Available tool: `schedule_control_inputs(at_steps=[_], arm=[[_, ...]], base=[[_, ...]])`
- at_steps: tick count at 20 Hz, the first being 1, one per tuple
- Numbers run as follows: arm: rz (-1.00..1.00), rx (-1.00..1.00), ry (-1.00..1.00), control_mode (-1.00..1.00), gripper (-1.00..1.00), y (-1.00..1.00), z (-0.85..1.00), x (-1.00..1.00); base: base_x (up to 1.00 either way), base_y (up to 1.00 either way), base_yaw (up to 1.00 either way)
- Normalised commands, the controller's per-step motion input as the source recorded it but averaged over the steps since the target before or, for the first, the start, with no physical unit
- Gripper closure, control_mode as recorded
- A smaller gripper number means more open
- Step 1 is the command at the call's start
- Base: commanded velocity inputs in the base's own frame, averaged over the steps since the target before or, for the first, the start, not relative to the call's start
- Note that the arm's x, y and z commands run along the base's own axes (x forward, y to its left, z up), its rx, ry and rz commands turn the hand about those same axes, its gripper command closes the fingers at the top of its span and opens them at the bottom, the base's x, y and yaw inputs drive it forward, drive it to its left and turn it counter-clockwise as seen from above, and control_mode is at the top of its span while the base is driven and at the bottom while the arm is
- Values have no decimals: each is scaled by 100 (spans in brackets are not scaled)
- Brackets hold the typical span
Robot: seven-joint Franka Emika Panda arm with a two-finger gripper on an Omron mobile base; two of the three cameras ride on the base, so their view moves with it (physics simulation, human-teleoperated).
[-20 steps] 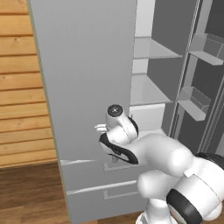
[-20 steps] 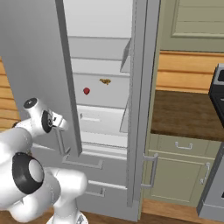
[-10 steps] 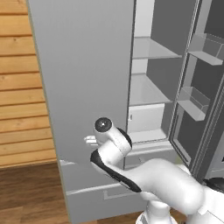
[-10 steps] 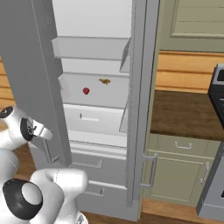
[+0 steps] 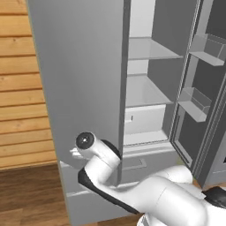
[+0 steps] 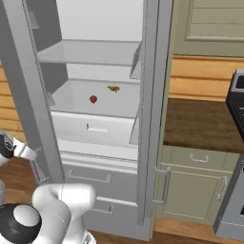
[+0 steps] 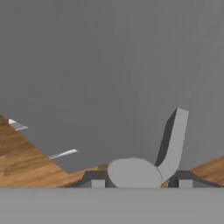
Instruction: Take the strawberry from the fridge and place it on top of the pancake, located on the dining counter.
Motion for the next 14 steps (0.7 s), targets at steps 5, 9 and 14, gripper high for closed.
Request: schedule_control_inputs(at_steps=[5, 9, 14], arm=[[-8, -7, 0, -100, -100, 81, 0, -37], [-10, -14, -3, -100, -100, 40, 29, -24], [-10, -12, 0, -100, -100, 22, 70, -12]], base=[[0, 0, 0], [0, 0, 0], [0, 0, 0]])
